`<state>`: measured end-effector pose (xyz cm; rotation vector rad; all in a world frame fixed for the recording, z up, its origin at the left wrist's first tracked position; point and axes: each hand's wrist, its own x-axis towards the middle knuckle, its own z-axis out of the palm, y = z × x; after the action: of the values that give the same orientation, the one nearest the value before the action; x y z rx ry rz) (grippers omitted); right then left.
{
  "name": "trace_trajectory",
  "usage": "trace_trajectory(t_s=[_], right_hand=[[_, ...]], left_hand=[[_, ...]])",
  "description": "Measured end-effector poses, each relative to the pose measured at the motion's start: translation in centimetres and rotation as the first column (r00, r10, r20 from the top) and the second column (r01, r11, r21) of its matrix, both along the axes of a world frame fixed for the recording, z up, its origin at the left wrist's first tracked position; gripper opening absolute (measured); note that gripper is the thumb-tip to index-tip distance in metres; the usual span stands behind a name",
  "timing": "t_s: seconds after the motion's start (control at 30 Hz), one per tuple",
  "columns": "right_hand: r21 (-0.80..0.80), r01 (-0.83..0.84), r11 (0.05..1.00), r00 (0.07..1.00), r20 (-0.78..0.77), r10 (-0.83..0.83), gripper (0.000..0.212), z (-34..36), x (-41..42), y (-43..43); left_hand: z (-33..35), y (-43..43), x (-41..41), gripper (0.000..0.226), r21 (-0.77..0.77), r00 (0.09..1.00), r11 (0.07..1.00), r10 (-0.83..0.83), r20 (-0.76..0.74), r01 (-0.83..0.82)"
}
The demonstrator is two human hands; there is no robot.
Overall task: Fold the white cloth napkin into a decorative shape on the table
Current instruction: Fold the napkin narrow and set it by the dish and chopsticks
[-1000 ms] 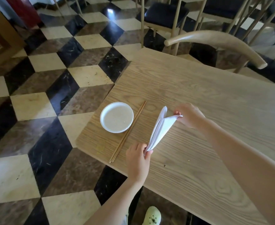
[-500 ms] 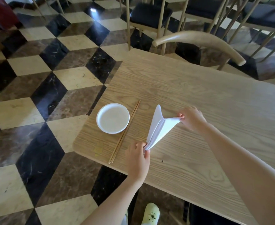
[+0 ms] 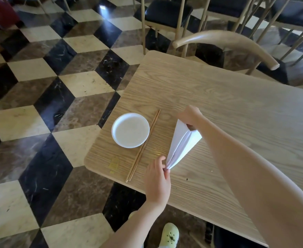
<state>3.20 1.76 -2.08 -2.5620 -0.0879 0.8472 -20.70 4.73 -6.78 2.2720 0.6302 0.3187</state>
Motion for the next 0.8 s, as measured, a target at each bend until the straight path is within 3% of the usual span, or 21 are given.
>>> trace_trajectory(t_s=[0.13,0.23,0.3,0.43,0.53,0.63,0.73,0.8], right_hand=[[0.037,0.045,0.998,0.997,0.054,-0.047,0.028,-1.0,0.5,1.0],[0.060,0.027,0.998,0.996,0.082,-0.032,0.009,-1.0,0.3,1.5],[0.075,-0.006,0.997,0.997,0.075,0.001,0.011,-0.9,0.1,1.5],[0.152,-0.056,0.987,0.994,0.104,0.041,0.024,0.1,0.0,-0.2],[0.149,0.038,0.988,0.997,0.056,-0.046,0.023,1.8,0.1,-2.8],[0.102,0.080,0.992,0.997,0.008,-0.081,0.022,3.6,-0.3,-6.2],[0.087,0.048,0.995,0.999,-0.006,-0.048,0.027,5.5,-1.5,-9.4],[0.065,0.052,0.997,0.994,-0.096,-0.045,0.026,6.9,-2.8,-10.7]], left_hand=[[-0.2,0.2,-0.1,0.039,-0.003,0.999,1.000,-0.024,0.042,0.024],[-0.2,0.0,-0.1,0.038,0.013,0.997,0.999,-0.033,0.070,0.032],[-0.1,-0.1,0.0,0.031,0.021,0.997,0.999,-0.045,0.057,0.044],[0.3,0.3,0.3,0.017,0.019,0.991,0.993,-0.111,-0.077,0.113],[1.4,1.1,1.1,0.011,-0.012,0.952,0.978,-0.204,-0.229,0.207],[3.6,2.4,2.5,0.014,-0.071,0.850,0.941,-0.331,-0.410,0.332],[6.8,4.0,4.7,0.020,-0.167,0.617,0.857,-0.473,-0.629,0.487],[9.0,5.2,6.8,0.026,-0.203,0.466,0.792,-0.523,-0.714,0.576]])
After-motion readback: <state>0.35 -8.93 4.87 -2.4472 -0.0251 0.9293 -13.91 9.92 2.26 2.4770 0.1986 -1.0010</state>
